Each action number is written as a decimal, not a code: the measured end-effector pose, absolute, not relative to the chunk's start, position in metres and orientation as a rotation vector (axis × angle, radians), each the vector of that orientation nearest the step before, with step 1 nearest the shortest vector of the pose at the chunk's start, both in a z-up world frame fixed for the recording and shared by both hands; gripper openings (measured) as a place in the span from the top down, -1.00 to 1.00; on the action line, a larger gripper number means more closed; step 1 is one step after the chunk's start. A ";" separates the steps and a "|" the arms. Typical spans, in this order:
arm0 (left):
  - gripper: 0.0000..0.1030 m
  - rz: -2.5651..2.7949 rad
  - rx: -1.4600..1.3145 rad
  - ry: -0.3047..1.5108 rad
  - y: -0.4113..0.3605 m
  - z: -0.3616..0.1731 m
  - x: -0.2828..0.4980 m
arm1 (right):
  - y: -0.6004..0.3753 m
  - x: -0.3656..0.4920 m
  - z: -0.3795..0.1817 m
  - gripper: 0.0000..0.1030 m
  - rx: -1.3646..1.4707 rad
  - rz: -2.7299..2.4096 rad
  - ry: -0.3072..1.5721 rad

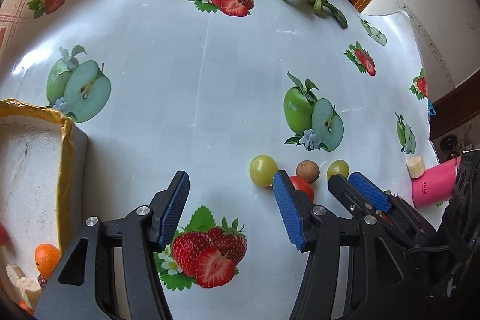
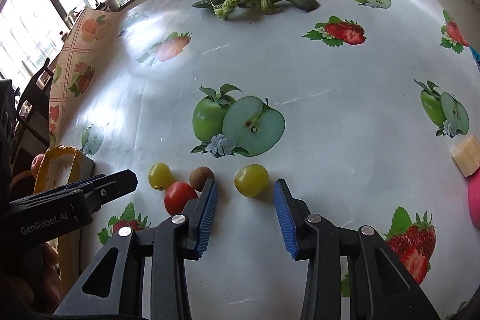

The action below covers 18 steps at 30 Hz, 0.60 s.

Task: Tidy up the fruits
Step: 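Withdraw both open tools back to the remaining fruits, then grasp a green grape with the left tool while the right tool grasps another grape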

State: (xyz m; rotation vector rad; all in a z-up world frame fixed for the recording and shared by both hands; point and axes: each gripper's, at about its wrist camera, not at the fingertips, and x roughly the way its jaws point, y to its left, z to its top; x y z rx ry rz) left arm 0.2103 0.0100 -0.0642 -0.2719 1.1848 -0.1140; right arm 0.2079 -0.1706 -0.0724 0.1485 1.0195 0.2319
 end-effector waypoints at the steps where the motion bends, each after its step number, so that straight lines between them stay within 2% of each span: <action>1: -0.11 -0.119 -0.274 1.188 0.008 -0.065 0.213 | -0.171 0.210 -0.075 0.24 0.150 0.233 1.023; 5: -0.11 -0.110 -0.252 1.199 0.000 -0.074 0.223 | -0.171 0.212 -0.085 0.38 0.146 0.232 1.023; 7: -0.19 -0.110 -0.248 1.188 -0.003 -0.077 0.226 | -0.171 0.214 -0.085 0.41 0.143 0.234 1.018; 10: -0.13 -0.114 -0.182 1.182 -0.017 -0.078 0.227 | -0.171 0.217 -0.085 0.48 0.141 0.236 1.017; 16: 0.49 -0.190 -0.201 1.169 -0.021 -0.076 0.223 | -0.173 0.216 -0.084 0.50 0.148 0.240 1.010; 18: 0.60 -0.203 -0.188 1.164 -0.022 -0.073 0.220 | -0.175 0.213 -0.083 0.50 0.155 0.238 1.006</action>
